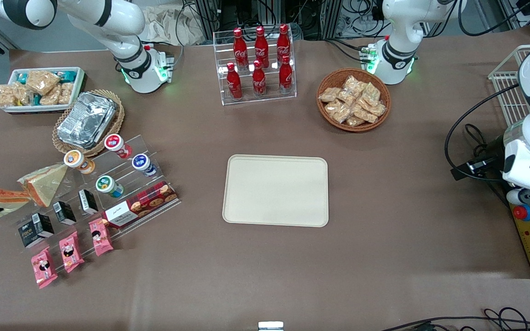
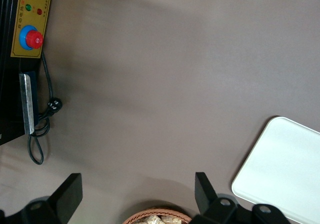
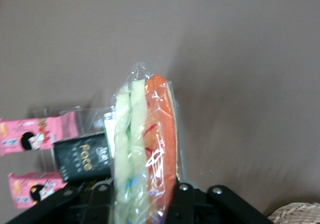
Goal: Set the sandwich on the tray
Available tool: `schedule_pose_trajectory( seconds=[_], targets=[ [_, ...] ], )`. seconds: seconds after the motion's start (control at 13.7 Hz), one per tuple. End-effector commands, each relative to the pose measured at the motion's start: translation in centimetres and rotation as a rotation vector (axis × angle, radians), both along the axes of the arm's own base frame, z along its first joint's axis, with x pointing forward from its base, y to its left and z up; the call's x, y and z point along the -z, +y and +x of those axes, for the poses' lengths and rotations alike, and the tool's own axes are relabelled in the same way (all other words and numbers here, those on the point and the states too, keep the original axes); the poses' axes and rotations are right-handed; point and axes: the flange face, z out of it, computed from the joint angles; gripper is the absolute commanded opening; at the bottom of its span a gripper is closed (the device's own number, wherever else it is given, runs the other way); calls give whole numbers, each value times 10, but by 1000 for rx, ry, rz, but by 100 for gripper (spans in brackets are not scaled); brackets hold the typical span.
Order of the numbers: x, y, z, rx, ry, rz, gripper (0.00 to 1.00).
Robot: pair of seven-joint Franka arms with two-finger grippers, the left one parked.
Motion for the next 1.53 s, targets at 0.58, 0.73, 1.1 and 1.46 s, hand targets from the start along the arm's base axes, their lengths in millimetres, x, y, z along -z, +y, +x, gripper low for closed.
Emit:
schedule_pose_trajectory(
  seconds=[0.58, 0.73, 1.1, 1.46],
  targets=[
    [-152, 117, -4, -553, 143, -19, 23],
    [-162, 155, 1, -613, 179, 2, 24],
    [-188, 258, 7, -780, 158, -4, 24],
    [-193, 401, 3, -1064, 212, -164, 17]
  ],
)
